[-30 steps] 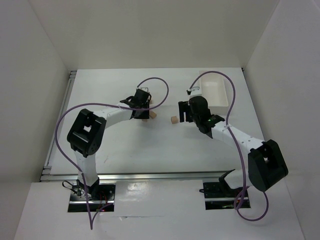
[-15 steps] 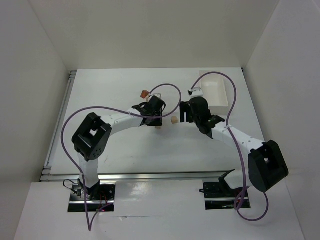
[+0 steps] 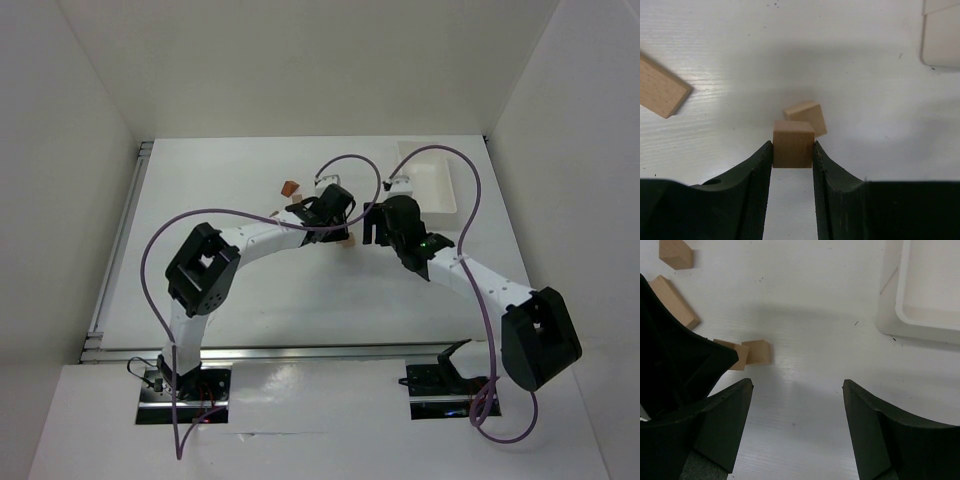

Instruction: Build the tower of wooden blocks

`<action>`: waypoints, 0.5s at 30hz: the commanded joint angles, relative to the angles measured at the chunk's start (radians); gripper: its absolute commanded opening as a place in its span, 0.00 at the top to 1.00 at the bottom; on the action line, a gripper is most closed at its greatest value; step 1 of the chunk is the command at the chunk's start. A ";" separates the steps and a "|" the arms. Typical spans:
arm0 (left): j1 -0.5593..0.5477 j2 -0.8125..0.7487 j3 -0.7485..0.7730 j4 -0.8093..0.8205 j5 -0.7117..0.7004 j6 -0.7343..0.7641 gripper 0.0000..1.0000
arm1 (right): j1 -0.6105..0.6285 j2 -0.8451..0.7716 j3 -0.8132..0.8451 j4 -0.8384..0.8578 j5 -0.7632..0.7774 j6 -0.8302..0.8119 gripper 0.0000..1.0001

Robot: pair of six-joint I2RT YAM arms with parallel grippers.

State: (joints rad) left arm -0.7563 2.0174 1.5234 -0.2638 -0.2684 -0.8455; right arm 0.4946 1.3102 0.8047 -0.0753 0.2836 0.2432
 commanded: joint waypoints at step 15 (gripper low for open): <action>-0.023 -0.103 -0.058 -0.003 -0.107 -0.030 0.87 | -0.011 -0.043 -0.016 0.012 0.028 0.010 0.19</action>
State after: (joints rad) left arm -0.7685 1.9862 1.4700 -0.2871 -0.3431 -0.8700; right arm 0.4900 1.2987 0.7921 -0.0750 0.2886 0.2459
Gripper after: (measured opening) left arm 0.415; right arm 0.806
